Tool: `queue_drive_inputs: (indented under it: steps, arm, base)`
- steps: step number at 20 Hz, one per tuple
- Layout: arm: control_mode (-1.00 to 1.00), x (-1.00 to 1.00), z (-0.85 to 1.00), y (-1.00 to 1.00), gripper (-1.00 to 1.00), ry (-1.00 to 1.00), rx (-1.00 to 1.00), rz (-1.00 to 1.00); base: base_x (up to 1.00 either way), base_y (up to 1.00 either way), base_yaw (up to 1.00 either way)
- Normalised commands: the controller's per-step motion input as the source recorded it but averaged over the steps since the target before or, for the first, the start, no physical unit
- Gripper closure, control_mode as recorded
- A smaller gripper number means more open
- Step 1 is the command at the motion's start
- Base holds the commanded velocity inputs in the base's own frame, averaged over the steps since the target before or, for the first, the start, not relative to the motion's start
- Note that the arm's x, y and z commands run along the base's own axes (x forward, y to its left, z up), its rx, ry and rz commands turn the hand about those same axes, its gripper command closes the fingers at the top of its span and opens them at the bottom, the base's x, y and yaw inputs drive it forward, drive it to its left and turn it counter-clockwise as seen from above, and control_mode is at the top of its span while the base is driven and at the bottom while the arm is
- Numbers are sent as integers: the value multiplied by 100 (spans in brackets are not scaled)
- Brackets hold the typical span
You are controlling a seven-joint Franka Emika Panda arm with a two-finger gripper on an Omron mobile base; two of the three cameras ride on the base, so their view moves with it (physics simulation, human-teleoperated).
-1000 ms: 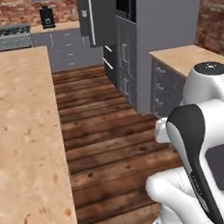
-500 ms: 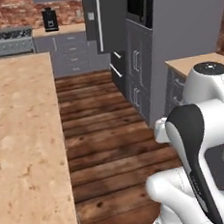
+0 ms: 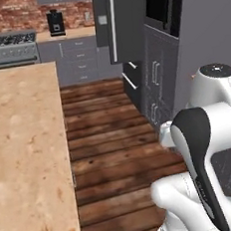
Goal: Take the cakes from the fridge and place them on the empty tray on the dining counter.
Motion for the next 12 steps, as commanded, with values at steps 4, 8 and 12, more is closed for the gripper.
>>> queue_drive_inputs:
  steps: [4,8,12]
  arm:
    - [100,0,0,0,-100,0,0,0]
    - [100,0,0,0,-100,0,0,0]
    - [100,0,0,0,-100,0,0,0]
  base:
    - [100,-24,3]
    - [100,-25,3]
    - [100,-26,3]
